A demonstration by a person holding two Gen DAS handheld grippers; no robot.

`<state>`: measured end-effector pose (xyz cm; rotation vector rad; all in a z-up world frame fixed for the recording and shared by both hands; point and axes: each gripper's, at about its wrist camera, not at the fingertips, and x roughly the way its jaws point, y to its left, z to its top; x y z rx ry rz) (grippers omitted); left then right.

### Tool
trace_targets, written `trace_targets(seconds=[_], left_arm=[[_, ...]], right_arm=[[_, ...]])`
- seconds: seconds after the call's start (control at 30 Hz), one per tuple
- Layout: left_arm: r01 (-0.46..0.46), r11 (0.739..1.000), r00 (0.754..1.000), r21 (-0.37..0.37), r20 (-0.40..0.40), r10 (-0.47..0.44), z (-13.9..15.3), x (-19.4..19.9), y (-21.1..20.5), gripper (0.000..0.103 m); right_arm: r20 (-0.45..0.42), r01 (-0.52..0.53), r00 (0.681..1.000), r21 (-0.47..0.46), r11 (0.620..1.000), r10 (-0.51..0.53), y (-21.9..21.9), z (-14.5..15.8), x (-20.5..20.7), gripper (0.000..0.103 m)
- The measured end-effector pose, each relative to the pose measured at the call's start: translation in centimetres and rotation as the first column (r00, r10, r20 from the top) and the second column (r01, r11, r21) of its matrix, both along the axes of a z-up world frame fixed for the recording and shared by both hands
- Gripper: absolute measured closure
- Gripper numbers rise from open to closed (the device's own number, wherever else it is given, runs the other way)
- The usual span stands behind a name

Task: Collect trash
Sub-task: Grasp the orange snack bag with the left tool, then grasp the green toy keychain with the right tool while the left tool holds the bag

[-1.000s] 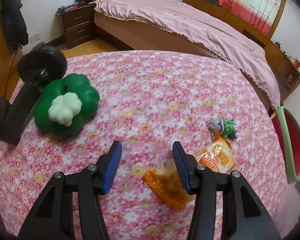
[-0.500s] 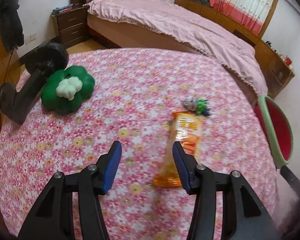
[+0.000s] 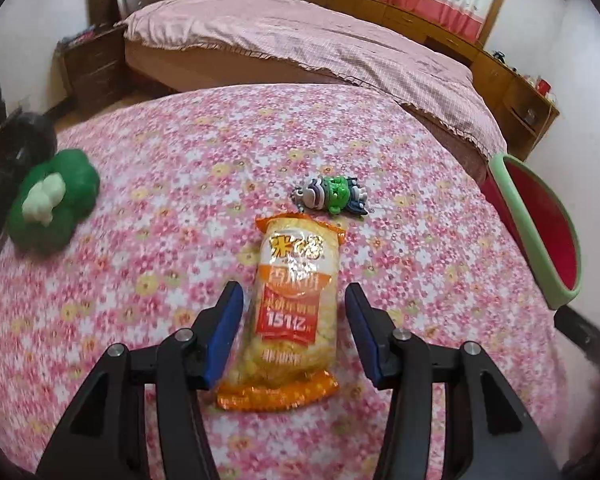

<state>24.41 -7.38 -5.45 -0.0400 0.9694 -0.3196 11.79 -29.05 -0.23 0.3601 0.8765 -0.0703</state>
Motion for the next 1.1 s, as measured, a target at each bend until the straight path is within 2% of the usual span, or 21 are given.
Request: trace_targets(seconds=[0.07,0.2,0.3,0.4,0.57,0.73,0.87,1.1], left_arm=[[-0.004,1.000,1.000,-0.006,0.030,0.005,-0.1,0.1,0.1,0.063],[-0.030,0.998,0.999,-0.061,0.037,0.032,0.2,0.1,1.5,0.064],[-0.081,0.995,0.993,-0.063,0.077,0.086,1.1,-0.3,3.2,0.064],[-0.155,0.985,0.980,-0.075,0.111,0.162,2.0,-0.4,5.3,0.064],[-0.240,0.964,0.963,-0.116,0.094,0.251,1.8,0.1,7.6,0.064],[-0.316,0.944,0.936,-0.092,0.131,0.326,2.0,-0.5,9.6,0.064],[-0.348,0.932,0.921,-0.098,0.149,0.360,2.3,-0.7,10.4,0.064],[-0.366,0.924,0.915,-0.111,0.138,0.379,1.9,-0.6,11.0,0.064]], right_arm=[[-0.001,-0.003,1.000,-0.006,1.000,0.003,0.3,0.1,0.4,0.032],[0.001,-0.021,1.000,-0.016,1.000,0.021,1.5,0.5,1.1,0.032],[-0.001,-0.042,0.999,-0.024,0.999,0.042,2.7,0.8,1.9,0.032],[0.001,-0.061,0.998,-0.021,0.998,0.061,4.0,1.0,2.8,0.032],[-0.001,-0.108,0.994,-0.021,0.994,0.108,6.9,0.9,4.9,0.032],[0.002,-0.154,0.988,-0.017,0.988,0.154,9.9,0.3,7.5,0.032],[-0.016,-0.190,0.982,-0.025,0.981,0.190,12.0,-0.7,9.5,0.032],[-0.024,-0.222,0.975,-0.057,0.973,0.221,14.1,-1.9,12.6,0.032]])
